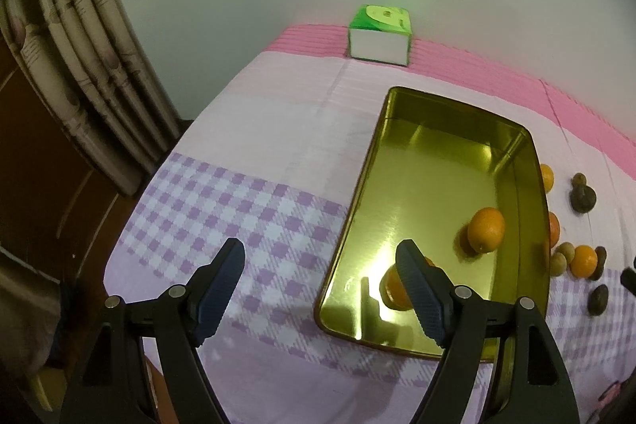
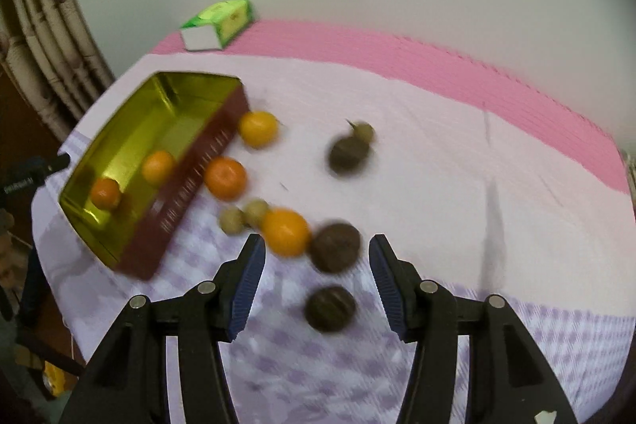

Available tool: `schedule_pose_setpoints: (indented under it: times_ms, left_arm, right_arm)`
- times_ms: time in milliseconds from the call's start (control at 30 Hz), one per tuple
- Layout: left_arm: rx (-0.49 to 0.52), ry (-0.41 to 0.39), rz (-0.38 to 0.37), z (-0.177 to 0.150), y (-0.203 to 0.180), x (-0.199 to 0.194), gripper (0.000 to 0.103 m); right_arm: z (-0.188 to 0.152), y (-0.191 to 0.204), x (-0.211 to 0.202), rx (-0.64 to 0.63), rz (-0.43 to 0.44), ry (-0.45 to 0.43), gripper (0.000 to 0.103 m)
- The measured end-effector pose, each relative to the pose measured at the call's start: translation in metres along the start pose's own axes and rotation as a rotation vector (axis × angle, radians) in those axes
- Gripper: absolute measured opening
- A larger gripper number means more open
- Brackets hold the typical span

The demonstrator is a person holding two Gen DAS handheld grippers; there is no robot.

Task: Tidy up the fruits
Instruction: 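Grasp the dark brown round fruit with the right gripper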

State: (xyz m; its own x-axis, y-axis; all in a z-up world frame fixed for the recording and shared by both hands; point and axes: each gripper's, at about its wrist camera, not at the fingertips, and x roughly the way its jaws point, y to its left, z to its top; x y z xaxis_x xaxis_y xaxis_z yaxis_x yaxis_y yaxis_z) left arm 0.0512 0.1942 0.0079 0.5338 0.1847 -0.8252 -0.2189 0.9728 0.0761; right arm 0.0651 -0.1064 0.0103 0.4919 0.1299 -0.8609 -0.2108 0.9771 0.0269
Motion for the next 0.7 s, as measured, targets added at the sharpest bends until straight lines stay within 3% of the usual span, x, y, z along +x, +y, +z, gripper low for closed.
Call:
schedule_pose_setpoints:
  times_ms: [300,700]
  left_arm:
    - [0.032,0.003,-0.004,-0.003,-0.008,0.001,0.079]
    - [0.084,0.006,-0.013,-0.006,-0.021,0.003,0.079]
  right_arm:
    - [-0.035,-0.002,0.016,0.025,0.027,0.056,0.052]
    - [-0.040,0.004,0.043,0.053,0.047,0.083,0.048]
